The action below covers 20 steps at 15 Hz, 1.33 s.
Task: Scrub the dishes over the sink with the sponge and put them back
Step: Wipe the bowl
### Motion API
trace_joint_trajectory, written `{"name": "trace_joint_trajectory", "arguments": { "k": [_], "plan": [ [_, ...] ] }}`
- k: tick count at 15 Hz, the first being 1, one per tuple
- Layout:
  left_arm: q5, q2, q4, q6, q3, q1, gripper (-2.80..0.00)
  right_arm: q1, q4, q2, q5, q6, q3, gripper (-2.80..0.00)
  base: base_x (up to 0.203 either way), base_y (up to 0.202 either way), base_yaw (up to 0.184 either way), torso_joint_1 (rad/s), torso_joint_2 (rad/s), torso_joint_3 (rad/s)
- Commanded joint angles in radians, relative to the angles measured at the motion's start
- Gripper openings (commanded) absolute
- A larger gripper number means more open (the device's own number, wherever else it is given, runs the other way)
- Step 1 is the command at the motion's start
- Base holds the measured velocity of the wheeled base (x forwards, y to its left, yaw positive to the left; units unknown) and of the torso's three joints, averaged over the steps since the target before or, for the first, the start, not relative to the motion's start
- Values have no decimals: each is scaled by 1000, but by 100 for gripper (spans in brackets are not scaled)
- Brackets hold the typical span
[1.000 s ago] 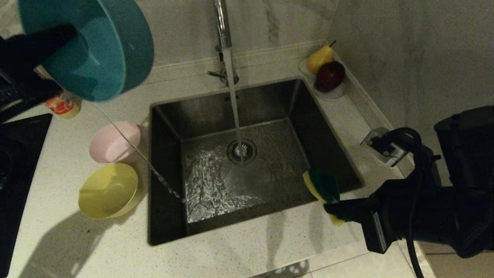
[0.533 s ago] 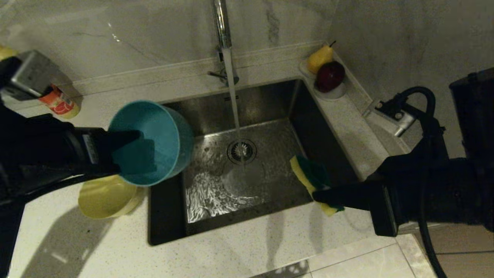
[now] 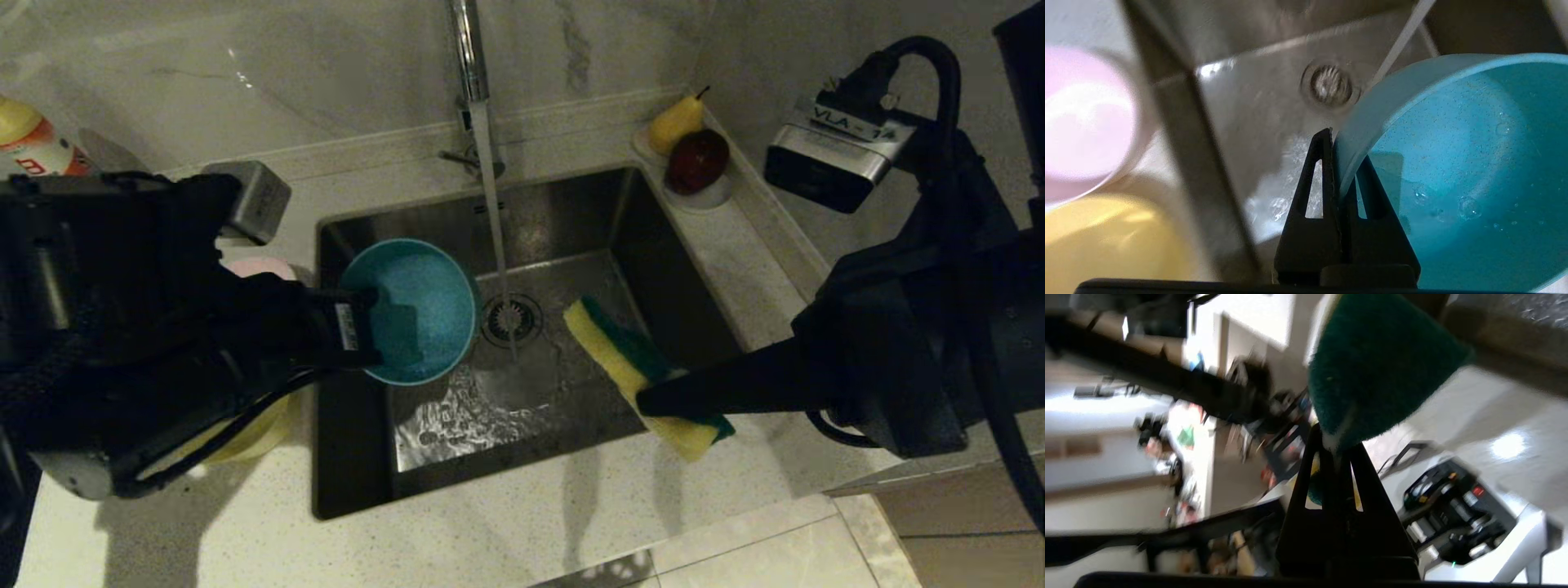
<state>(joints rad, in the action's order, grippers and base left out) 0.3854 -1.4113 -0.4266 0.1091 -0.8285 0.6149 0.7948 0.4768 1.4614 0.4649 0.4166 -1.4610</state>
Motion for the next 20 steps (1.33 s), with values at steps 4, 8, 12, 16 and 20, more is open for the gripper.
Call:
{"name": "trace_joint_trajectory", "arguments": {
  "k": [4, 8, 12, 16, 20],
  "plan": [
    [181, -184, -236, -52, -11, 130, -280, 60, 31, 124, -1, 11, -120, -280, 0, 0, 0, 0, 0, 0],
    [227, -224, -436, -137, -3, 140, -280, 69, 27, 227, -3, 30, -172, -280, 0, 0, 0, 0, 0, 0],
    [223, -219, -440, -132, 5, 140, -280, 61, 17, 280, -4, 62, -200, -280, 0, 0, 0, 0, 0, 0],
    [217, -210, -529, -137, 59, 140, -280, 42, -20, 310, -6, 64, -199, -280, 0, 0, 0, 0, 0, 0],
    [214, -208, -551, -131, 81, 141, -280, 18, -78, 348, -7, 64, -200, -280, 0, 0, 0, 0, 0, 0]
  ]
}}
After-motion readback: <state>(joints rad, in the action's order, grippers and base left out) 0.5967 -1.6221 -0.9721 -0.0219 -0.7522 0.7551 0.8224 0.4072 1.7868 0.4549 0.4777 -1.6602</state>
